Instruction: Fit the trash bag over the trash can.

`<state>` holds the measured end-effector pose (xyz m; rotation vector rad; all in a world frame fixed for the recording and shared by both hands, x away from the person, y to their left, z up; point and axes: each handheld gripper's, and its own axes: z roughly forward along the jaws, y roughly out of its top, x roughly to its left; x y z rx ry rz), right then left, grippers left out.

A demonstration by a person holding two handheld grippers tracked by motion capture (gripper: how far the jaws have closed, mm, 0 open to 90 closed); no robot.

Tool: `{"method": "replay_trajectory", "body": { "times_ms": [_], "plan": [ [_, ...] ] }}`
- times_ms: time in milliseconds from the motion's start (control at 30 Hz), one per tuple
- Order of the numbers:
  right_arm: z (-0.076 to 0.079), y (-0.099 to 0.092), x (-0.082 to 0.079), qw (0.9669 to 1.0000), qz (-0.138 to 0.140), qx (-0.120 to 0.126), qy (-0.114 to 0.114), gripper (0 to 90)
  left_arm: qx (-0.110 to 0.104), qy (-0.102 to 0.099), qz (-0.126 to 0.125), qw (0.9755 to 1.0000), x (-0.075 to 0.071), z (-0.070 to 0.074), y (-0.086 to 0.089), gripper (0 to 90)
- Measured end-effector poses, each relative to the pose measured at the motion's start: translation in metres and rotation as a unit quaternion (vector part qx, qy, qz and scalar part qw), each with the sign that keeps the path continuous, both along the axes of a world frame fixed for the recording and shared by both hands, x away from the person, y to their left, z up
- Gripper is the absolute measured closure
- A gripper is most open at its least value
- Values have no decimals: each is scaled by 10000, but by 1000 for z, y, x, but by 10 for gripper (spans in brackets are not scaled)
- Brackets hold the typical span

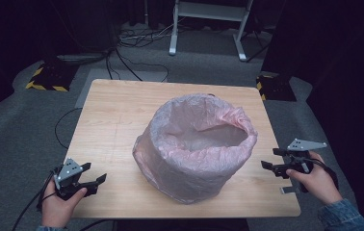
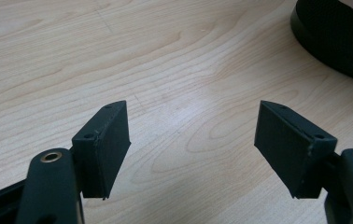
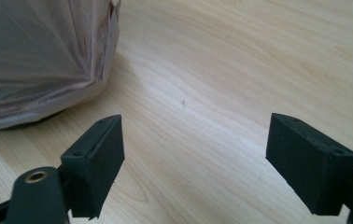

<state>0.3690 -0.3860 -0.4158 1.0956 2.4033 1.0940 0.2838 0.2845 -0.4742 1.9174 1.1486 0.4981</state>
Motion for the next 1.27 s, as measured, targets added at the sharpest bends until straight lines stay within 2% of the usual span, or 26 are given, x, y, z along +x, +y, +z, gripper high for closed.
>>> {"method": "replay_trajectory", "body": {
  "times_ms": [233, 433, 600, 733, 867, 967, 1033, 1267],
  "plan": [
    [-22, -2, -3, 9999, -53, 45, 100, 196, 39, 50, 5, 10000, 1, -3, 0, 267],
    [-38, -4, -5, 9998, -118, -22, 153, 196, 52, 96, 10, 9999, 1, -6, 0, 267],
    [-56, -6, -7, 9994, -174, -18, 286, 196, 97, 129, 11, 9999, 2, -7, 0, 267],
    [-68, -7, -9, 9993, -185, -101, 318, 189, 125, 137, -14, 9998, 3, -9, 0, 267],
    [-79, -7, -11, 9991, -76, -245, 336, 165, 129, 146, -4, 9998, 3, -10, -1, 266],
    [-85, -6, -14, 9996, -156, -209, 58, 154, 135, 167, 3, 9998, 3, -11, -1, 266],
    [-88, -6, -16, 9996, -99, -241, -90, 140, 130, 171, 2, 9998, 3, -11, -2, 266],
    [-89, -5, -15, 9993, -233, -290, -76, 90, 188, 188, -40, 9996, 4, -13, -2, 265]
  ]
}}
